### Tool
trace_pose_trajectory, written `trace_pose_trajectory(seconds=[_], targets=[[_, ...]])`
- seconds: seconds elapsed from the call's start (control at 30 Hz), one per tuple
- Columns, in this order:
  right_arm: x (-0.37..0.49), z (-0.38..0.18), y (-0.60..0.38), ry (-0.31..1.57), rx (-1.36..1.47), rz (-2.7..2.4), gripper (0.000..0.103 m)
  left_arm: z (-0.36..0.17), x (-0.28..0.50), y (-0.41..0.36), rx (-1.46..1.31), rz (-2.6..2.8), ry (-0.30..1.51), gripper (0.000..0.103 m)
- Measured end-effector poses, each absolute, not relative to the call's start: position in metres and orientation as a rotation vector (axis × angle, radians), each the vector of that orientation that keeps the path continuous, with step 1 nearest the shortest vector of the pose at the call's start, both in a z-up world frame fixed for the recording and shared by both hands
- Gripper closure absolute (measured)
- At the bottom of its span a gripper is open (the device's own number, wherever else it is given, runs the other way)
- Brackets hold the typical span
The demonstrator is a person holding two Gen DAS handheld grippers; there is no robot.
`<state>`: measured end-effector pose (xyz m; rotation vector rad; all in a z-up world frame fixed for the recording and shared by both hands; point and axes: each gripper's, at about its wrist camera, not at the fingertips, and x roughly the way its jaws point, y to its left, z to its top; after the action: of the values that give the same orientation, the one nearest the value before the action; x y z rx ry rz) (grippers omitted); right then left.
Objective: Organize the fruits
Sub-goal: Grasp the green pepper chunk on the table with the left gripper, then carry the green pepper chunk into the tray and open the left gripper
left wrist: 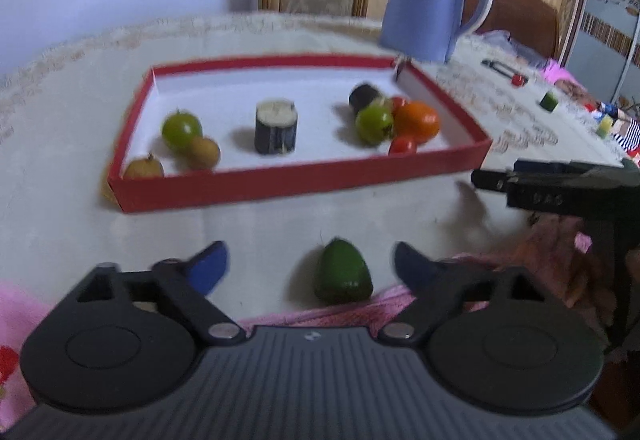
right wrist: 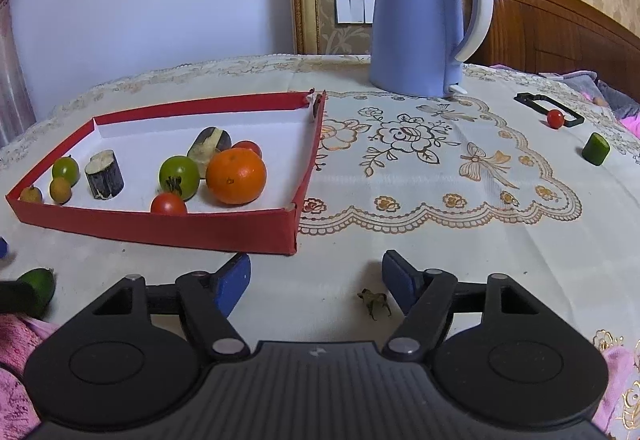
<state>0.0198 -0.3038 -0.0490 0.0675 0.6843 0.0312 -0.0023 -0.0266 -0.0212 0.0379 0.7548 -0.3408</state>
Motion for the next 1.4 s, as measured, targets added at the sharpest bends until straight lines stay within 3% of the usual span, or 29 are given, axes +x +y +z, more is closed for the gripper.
trace_pose_trajectory(seconds=[0.33,0.6,0.67,1.4], targets=[[0.02,-0.049,-0.302,0.687,0.065,0.034,0.029,-0.03,-0.01,-0.029,0.081,-0.302,0.729,0.026],[0.02,-0.048,-0.303,0.688,0.064,0.031,0.029,-0.026,-0.012,-0.029,0.058,-0.355,0.724,0.071],[0.021,-0.048,-0.303,0.688,0.062,0.03,0.029,-0.025,-0.015,-0.033,0.068,-0.375,0.726,0.077],[0.02,-0.048,-0.305,0.686,0.069,0.032,0.028,0.006,-0.02,-0.044,0.185,-0.199,0.57,0.077]])
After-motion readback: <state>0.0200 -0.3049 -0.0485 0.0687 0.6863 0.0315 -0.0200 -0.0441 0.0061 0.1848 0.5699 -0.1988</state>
